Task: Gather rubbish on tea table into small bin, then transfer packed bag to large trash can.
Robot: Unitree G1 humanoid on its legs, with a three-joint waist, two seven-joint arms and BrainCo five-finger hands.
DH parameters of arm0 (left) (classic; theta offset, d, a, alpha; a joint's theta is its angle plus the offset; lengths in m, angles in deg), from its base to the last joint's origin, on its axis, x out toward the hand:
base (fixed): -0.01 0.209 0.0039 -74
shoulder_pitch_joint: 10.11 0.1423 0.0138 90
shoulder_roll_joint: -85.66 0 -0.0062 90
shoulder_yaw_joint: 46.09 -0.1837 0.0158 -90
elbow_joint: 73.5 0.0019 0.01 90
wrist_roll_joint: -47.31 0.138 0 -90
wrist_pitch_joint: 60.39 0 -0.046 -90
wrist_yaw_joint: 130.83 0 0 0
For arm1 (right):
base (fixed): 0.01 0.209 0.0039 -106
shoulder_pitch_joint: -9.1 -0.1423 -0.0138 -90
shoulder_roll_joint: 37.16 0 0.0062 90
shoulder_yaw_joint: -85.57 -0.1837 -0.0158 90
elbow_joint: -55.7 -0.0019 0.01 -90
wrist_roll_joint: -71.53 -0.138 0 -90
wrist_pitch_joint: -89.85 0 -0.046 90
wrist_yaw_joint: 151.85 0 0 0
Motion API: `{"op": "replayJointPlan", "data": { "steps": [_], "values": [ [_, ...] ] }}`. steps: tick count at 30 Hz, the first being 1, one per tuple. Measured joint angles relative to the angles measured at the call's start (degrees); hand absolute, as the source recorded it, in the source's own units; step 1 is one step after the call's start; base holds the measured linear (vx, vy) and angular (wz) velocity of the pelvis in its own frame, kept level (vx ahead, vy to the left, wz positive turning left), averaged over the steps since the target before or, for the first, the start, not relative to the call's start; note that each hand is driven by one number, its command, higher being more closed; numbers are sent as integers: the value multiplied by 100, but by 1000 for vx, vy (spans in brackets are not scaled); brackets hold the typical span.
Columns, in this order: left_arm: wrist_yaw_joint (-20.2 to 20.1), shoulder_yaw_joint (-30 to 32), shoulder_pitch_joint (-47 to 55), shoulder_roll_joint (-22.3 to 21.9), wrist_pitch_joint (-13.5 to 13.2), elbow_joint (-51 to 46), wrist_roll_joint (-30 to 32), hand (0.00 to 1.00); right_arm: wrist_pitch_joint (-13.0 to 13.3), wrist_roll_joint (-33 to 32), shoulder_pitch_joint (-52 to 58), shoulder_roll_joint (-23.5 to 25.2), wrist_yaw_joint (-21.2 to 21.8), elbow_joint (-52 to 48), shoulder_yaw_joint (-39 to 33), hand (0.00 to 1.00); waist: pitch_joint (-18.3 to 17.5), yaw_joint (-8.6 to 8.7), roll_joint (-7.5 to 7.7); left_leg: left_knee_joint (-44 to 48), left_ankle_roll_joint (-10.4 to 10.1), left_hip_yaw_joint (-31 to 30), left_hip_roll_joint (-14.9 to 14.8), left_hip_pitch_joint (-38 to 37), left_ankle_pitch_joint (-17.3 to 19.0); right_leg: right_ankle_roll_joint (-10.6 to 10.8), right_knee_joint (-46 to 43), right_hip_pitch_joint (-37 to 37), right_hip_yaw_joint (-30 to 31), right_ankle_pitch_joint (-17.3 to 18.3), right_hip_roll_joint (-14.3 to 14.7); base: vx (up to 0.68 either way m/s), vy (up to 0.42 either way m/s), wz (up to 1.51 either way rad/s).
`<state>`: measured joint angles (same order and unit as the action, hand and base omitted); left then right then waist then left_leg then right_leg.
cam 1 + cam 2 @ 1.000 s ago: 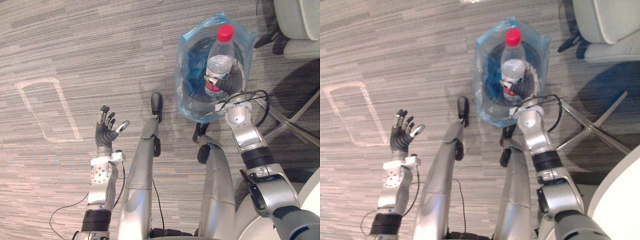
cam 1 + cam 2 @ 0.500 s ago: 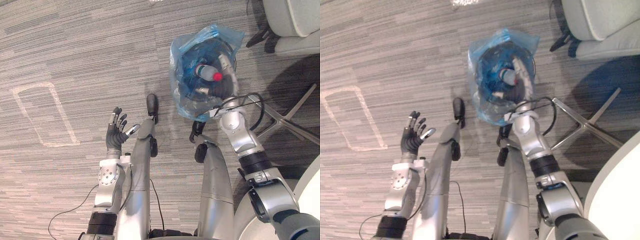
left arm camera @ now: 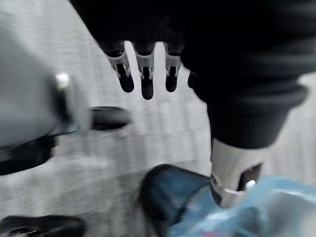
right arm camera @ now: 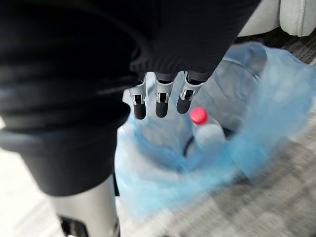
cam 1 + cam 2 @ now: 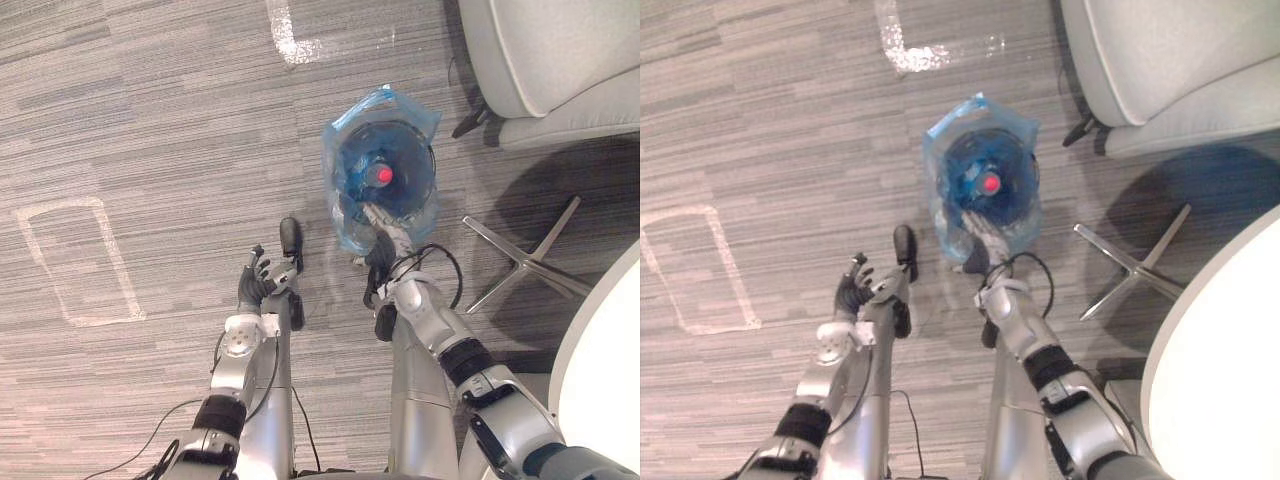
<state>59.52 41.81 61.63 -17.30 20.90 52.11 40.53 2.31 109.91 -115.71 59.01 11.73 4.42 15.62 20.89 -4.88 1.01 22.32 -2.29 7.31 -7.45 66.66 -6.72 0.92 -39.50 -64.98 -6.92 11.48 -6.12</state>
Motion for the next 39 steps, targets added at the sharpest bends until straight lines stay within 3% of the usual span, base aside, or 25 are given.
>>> {"op": "replayJointPlan", "data": {
  "steps": [5, 8, 9, 12, 17, 20, 30, 39],
  "values": [
    [207, 23, -737, -48, 17, 643, -134, 0, -305, 213, -699, 215, -200, 1022, -88, 0, 1, 22, 1, -140, -6, 23, 12, 68, -89, -47, 92, -91, -8, -83, -2, 0, 0, 0],
    [328, -176, -942, 44, 12, 444, -261, 0, -431, 216, -997, 273, -272, 1290, -185, 0, 4, 45, 0, -136, 41, 25, 11, 240, -132, -50, 87, -263, -11, -88, -1, 2, -11, 0],
    [304, -411, -1108, 110, -309, 222, -485, 0, -519, 215, -1087, 270, -385, 1363, -193, 100, 7, 58, -1, -111, 43, 22, 3, 351, -133, -54, 79, -357, -29, -94, 1, 6, -35, 2],
    [300, -294, -1478, 114, -549, 207, -1015, 0, -514, 208, -1194, 349, -262, 1503, -368, 100, 19, 82, -12, -99, 83, -11, 51, 517, -186, -49, -45, -547, -53, -79, -54, -4, -33, 11],
    [416, 225, -1266, 36, -188, 843, -717, 0, -590, 187, -1530, 351, -462, 1856, -692, 100, 39, 71, -9, -96, 74, 25, 48, 627, -176, -50, -75, -682, -32, -76, -61, -16, -31, -1],
    [446, 225, -1207, 18, -190, 841, -678, 0, -582, 145, -1577, 339, -488, 1856, -708, 100, 40, 15, -10, -10, -3, 31, 46, 629, -63, -58, -123, -686, -16, -22, -74, -23, -25, 1],
    [453, 298, -1182, -57, -208, 787, -674, 0, -525, -118, -1615, 303, -518, 1808, -677, 100, 40, -76, -11, 85, 60, 118, -20, 461, -33, -50, -77, -502, 6, -14, -59, -31, -40, -4],
    [437, 342, -865, -223, -87, 586, -554, 0, -516, -375, -917, 299, -609, 485, -557, 100, 39, -120, -10, 643, 107, 160, -218, 98, 363, -46, -36, 75, 18, -12, 61, -12, -15, -15]
  ]
}}
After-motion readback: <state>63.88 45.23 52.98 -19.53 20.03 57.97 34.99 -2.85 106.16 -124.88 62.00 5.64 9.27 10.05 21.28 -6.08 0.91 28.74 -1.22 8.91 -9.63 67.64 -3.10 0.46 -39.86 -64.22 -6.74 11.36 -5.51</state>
